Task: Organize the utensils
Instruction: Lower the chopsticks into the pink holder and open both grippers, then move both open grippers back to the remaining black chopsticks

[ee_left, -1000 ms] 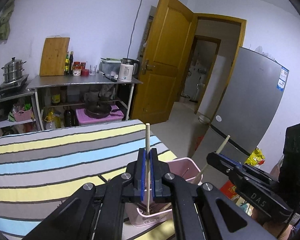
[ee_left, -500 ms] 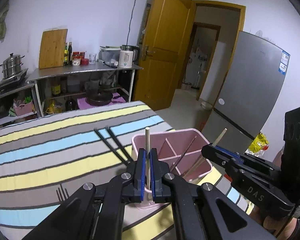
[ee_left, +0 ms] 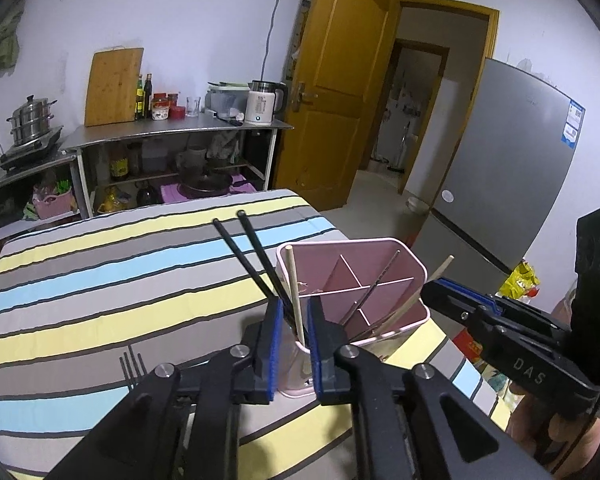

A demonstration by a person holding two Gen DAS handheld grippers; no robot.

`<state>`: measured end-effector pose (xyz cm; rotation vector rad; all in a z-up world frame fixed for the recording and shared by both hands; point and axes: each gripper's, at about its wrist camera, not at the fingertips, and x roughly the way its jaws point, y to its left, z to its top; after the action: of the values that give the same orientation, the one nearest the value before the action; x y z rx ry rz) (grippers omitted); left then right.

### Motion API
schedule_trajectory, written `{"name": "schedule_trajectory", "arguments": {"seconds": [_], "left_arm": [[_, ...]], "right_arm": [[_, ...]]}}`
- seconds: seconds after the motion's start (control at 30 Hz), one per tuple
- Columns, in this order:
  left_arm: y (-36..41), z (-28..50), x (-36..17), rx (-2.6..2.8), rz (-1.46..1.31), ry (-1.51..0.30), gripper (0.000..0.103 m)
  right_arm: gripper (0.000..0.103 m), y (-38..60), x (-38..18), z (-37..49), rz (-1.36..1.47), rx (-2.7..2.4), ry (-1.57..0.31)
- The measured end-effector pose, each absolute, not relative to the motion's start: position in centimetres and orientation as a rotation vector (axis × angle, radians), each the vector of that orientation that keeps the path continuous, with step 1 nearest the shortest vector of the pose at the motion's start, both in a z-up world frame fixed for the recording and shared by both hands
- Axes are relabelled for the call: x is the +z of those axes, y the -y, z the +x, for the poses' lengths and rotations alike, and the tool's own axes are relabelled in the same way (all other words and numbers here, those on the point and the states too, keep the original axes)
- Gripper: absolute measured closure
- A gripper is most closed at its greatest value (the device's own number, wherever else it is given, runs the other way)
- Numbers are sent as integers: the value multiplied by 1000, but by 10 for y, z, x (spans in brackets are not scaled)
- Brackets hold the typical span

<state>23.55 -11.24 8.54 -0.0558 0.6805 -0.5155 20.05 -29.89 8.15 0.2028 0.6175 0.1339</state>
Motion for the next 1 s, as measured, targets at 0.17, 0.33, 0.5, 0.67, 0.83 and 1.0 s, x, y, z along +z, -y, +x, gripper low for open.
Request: {"name": "schedule_trajectory", "arguments": {"seconds": [0.17,0.33,0.5,0.67,0.83,1.0], "left_arm": [[97,219,93,-502,-70,-654,90],[81,199,99,-492,-89,-628,90],[64,177,100,-476,-99,-615,90],[50,156,91,-455,-102,-624,90],[37,140,80,-426,-104,-639,90],[21,130,65,-390,-114,-666,90]], "right_arm": [[89,299,89,188,201,129,-603],[89,294,99,172,187,142,-580],[89,282,104,155,167,169,-565],[88,271,103,142,146,194,-557],[88,262,94,131,139,221,-566],[88,251,84,126,136,252,-582]]}}
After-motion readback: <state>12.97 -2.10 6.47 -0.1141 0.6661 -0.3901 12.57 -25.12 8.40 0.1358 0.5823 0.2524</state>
